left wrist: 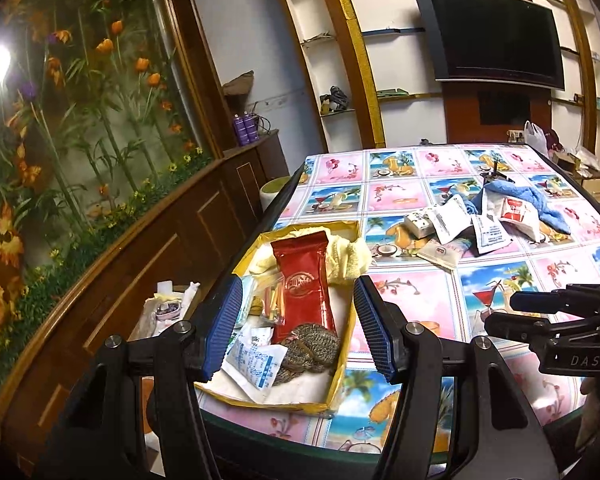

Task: Organize soft objects
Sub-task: 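Move both tools back over the remaining items on the table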

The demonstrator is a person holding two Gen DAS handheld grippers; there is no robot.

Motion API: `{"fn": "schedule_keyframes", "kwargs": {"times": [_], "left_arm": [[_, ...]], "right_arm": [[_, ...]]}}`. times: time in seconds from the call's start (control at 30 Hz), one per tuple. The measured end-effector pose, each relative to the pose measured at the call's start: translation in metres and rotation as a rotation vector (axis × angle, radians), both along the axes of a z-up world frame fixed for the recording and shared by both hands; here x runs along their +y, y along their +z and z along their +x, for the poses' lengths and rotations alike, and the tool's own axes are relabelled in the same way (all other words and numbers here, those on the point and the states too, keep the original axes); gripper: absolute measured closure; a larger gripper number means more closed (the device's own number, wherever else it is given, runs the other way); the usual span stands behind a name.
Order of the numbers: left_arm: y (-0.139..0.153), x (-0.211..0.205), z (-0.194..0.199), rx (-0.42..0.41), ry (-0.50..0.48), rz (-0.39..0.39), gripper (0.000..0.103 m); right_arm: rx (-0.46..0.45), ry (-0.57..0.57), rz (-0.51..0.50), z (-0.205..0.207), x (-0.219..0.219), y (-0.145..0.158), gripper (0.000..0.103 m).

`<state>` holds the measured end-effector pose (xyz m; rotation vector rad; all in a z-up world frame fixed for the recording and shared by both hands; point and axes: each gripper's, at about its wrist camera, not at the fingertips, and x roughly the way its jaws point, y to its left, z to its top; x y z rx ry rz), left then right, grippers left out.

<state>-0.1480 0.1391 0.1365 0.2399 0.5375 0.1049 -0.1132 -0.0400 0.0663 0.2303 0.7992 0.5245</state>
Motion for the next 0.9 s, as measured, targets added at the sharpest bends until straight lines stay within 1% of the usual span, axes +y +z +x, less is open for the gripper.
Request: {"fn": "schedule_keyframes", "kwargs": {"times": [0.23, 0.43, 0.47, 0.53, 0.6, 0.63, 0.67, 0.7, 0.73, 0.77, 0.83, 0.9], "left_arm": [[-0.006, -0.001, 0.007, 0.021, -0.009, 0.001, 0.044], [-0.016, 0.000, 0.019, 0.059, -0.030, -0.001, 0.044], [-0.017, 0.000, 0.023, 0.078, -0.049, -0.019, 0.045], [-0.020, 0.004, 0.033, 0.142, -0.105, -0.098, 0.045], [-0.024, 0.011, 0.048, 0.233, -0.191, -0.237, 0.045], [-0.025, 0.014, 0.058, 0.284, -0.246, -0.328, 0.045], [-0.026, 0.016, 0.066, 0.317, -0.275, -0.380, 0.045], [-0.026, 0.014, 0.075, 0.343, -0.293, -0.412, 0.045], [-0.025, 0.011, 0.083, 0.360, -0.304, -0.424, 0.045], [-0.022, 0.005, 0.092, 0.364, -0.317, -0.417, 0.045], [-0.016, -0.012, 0.110, 0.359, -0.354, -0.387, 0.045], [-0.015, -0.028, 0.130, 0.385, -0.388, -0.366, 0.045]], "right_arm": [[0.011, -0.004, 0.001, 0.002, -0.003, -0.004, 0.046], [0.031, -0.009, -0.011, 0.008, -0.004, -0.009, 0.046], [0.032, -0.014, -0.016, 0.009, -0.005, -0.009, 0.046], [0.026, -0.034, -0.023, 0.013, -0.011, -0.006, 0.046], [0.015, -0.081, -0.023, 0.018, -0.025, -0.001, 0.046], [0.010, -0.108, -0.022, 0.022, -0.034, 0.002, 0.046], [0.005, -0.137, -0.024, 0.025, -0.043, 0.003, 0.046], [-0.002, -0.173, -0.030, 0.030, -0.055, 0.005, 0.046], [-0.010, -0.204, -0.036, 0.033, -0.065, 0.006, 0.046], [-0.020, -0.239, -0.041, 0.038, -0.076, 0.008, 0.046], [-0.036, -0.301, -0.040, 0.051, -0.098, 0.011, 0.046], [-0.050, -0.347, -0.028, 0.064, -0.115, 0.012, 0.046]]}}
